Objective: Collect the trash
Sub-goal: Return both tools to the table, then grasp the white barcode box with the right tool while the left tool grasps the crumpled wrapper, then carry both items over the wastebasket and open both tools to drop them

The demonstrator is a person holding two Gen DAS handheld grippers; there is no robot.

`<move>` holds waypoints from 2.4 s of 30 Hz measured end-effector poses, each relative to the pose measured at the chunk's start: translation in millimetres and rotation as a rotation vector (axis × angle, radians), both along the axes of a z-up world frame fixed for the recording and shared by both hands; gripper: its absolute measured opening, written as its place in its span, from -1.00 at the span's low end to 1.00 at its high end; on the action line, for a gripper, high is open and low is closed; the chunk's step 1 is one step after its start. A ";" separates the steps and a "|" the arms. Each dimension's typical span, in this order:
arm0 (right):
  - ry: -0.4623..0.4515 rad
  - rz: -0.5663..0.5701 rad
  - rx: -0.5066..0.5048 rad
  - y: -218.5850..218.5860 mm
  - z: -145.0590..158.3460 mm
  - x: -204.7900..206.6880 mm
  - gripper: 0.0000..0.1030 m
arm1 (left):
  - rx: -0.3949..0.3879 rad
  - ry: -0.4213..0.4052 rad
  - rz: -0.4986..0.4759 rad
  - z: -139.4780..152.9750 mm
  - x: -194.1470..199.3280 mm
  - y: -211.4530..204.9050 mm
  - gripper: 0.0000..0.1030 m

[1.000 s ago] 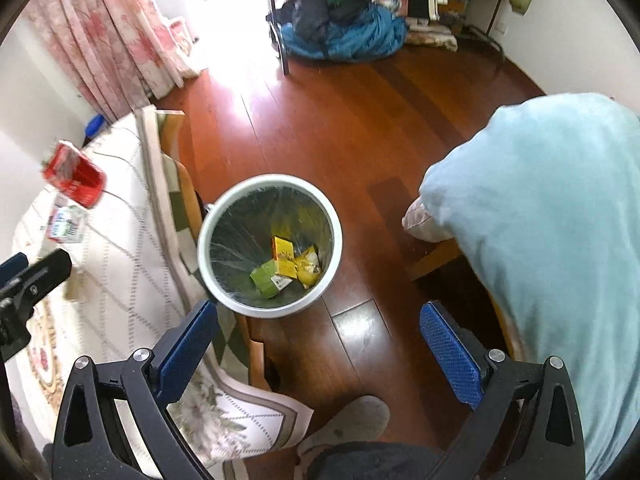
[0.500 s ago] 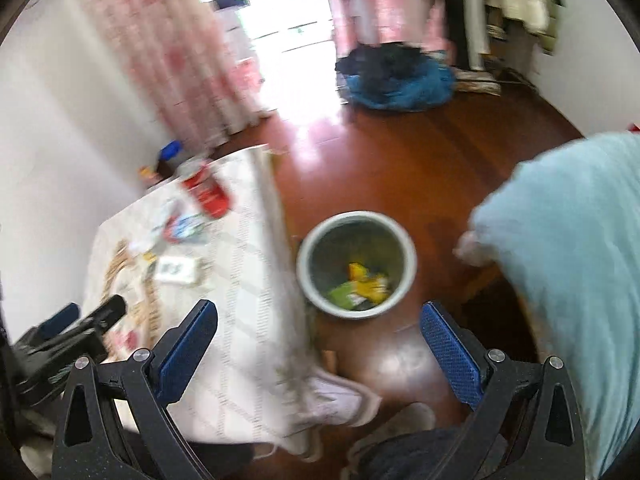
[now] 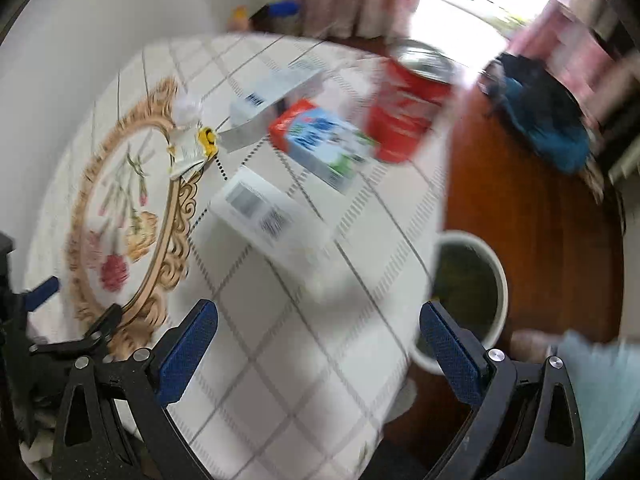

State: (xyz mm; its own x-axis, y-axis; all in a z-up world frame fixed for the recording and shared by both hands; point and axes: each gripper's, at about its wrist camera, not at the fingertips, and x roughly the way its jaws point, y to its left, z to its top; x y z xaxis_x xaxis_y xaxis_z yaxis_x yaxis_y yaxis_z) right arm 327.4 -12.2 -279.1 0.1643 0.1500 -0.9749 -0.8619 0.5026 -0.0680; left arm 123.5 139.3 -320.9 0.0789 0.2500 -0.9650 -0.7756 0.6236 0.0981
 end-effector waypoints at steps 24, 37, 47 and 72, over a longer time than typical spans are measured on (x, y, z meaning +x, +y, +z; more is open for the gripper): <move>0.234 -0.484 0.058 -43.9 -60.8 71.4 0.12 | 0.068 -0.085 -0.480 10.0 118.8 29.9 0.97; 0.141 -0.347 -0.030 -4.9 -75.6 48.5 0.08 | 0.055 -0.084 -0.491 7.0 117.4 33.8 -0.37; 0.105 -0.345 0.044 -16.0 -50.6 32.0 -0.07 | 0.103 -0.189 -0.348 49.9 68.0 8.6 -0.38; -0.033 -0.435 0.417 -156.1 140.5 14.6 -0.07 | 0.169 -0.456 -0.366 206.0 66.9 -116.7 -0.38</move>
